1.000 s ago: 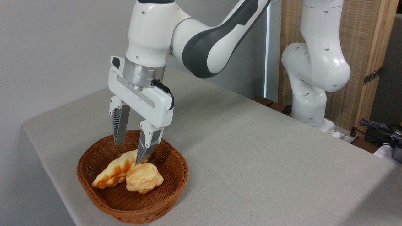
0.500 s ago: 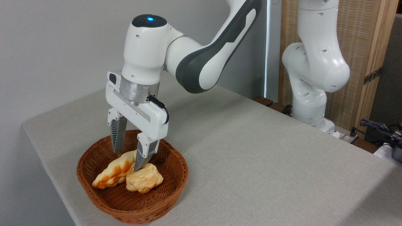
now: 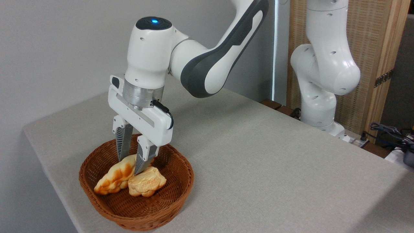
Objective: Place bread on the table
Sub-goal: 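Close the gripper on the long glazed roll, then lift the roll out of the basket and carry it beside the basket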
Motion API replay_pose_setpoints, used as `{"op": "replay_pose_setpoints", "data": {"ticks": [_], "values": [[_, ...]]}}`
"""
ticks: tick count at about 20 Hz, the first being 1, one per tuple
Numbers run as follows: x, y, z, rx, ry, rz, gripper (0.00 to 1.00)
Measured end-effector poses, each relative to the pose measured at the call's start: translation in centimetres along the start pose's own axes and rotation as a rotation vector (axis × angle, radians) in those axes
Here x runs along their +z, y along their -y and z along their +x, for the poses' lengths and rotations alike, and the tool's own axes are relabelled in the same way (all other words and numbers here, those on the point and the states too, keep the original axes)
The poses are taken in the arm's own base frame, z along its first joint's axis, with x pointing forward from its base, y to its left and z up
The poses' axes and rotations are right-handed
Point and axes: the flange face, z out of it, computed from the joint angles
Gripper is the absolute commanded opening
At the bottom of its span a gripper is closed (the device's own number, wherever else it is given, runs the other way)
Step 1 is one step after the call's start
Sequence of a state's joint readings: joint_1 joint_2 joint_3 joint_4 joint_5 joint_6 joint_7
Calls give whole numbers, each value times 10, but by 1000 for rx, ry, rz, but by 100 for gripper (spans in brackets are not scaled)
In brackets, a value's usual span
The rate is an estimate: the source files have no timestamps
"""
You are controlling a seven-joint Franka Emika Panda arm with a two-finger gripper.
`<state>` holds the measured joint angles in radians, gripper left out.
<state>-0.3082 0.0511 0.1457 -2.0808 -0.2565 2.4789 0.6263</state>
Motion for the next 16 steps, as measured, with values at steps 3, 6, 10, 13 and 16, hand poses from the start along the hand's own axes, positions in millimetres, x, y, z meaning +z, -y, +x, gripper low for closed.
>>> {"op": "replay_pose_setpoints", "data": {"ticks": [3, 6, 10, 13, 16], "values": [[0, 0, 0, 0, 0, 0, 20], [0, 0, 0, 0, -1, 1, 21], [-2, 2, 1, -1, -4, 3, 20], [-4, 4, 1, -5, -7, 6, 17], [-6, 6, 2, -7, -12, 9, 11]]}}
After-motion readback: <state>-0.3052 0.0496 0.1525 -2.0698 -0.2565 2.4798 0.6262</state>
